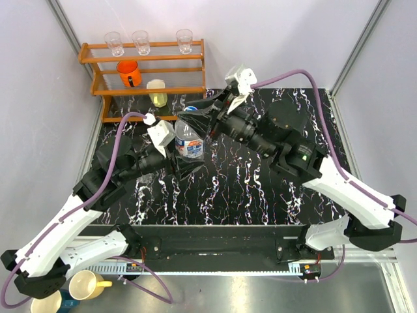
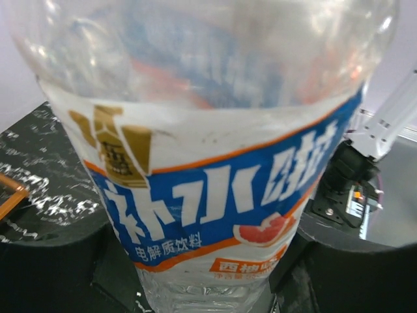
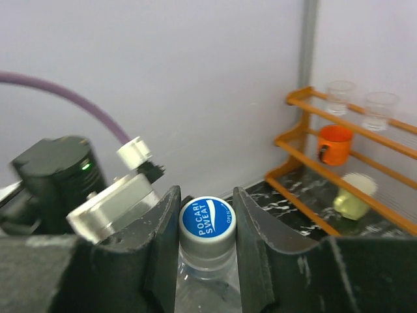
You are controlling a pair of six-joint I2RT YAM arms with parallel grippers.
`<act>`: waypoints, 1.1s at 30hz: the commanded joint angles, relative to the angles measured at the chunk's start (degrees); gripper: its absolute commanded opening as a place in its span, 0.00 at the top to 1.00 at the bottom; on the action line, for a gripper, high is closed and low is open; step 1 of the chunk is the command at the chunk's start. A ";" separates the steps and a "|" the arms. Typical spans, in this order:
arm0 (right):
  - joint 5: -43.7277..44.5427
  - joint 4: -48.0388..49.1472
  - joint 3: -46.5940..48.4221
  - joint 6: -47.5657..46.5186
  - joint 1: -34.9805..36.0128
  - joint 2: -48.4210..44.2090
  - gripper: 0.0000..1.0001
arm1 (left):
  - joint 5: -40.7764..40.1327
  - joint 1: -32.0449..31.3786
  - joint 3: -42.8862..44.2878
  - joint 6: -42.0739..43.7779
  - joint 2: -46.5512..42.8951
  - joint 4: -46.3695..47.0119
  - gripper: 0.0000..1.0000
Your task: Screw on the bottle caps
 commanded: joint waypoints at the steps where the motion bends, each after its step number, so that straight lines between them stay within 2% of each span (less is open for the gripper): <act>1: 25.97 -2.61 0.38 -3.36 8.88 3.74 1.00 | -15.18 1.52 2.49 -2.86 -0.06 5.27 0.64; 3: 31.65 -1.46 1.61 -5.73 11.44 5.25 1.00 | -18.33 1.60 2.57 -2.60 -0.15 4.66 0.64; 4: 37.33 -1.11 2.31 -6.79 12.33 6.82 1.00 | -19.40 1.60 2.66 -2.51 -0.15 4.39 0.64; 5: 38.52 -1.37 4.14 -7.41 13.73 7.62 1.00 | -20.02 1.60 2.58 -2.33 -0.24 4.30 0.64; 7: 41.94 -1.55 6.00 -8.73 15.05 9.37 0.88 | -21.60 1.60 2.40 -2.33 -0.50 3.77 0.64; 8: 44.40 -1.89 7.57 -8.73 15.49 9.73 0.79 | -21.52 1.60 2.31 -2.25 -0.59 3.60 0.65; 11: 44.78 -2.51 8.29 -7.51 15.76 8.60 0.53 | -21.08 1.60 1.61 -1.81 -1.29 3.24 0.64; 12: 43.73 -2.43 8.03 -7.24 15.76 7.81 0.47 | -18.47 1.52 1.00 -1.72 -1.73 3.42 0.64; 13: 41.28 -2.42 7.68 -6.98 15.76 5.89 0.37 | -17.40 1.60 0.64 -1.63 -1.91 3.42 0.64; 15: 35.23 -2.86 6.45 -7.33 15.68 3.42 0.27 | -10.75 1.60 -0.06 -1.46 -2.35 3.86 0.64; 17: 23.11 -4.26 4.96 -7.94 15.50 -0.80 0.14 | -6.33 1.69 -0.76 -2.24 -2.87 4.47 0.64; 19: 12.94 -7.59 5.30 -8.03 14.98 -3.52 0.08 | 0.60 1.69 -1.38 -2.94 -2.96 5.61 0.64; 20: 10.61 -11.53 5.83 -8.38 14.71 -4.32 0.05 | 3.07 1.69 -1.38 -2.95 -2.96 6.14 0.64; 22: 5.09 -15.76 6.01 -9.00 13.58 -6.43 0.04 | 8.96 1.87 -1.64 -4.35 -2.88 7.19 0.63; 24: 3.39 -16.31 5.39 -8.82 12.52 -8.97 0.05 | 15.11 1.95 -1.64 -5.75 -2.44 8.16 0.62; 27: -7.22 -17.45 5.22 -8.04 8.74 -11.26 0.04 | 25.13 2.13 -2.17 -7.25 -1.82 9.48 0.61; 28: -13.26 -18.15 5.82 -7.94 7.51 -11.36 0.03 | 27.50 2.13 -2.26 -8.30 -1.65 10.35 0.60; 33: -27.61 -19.92 8.99 -4.96 -0.40 -7.94 0.04 | 42.80 2.04 -2.35 -11.64 0.20 13.26 0.59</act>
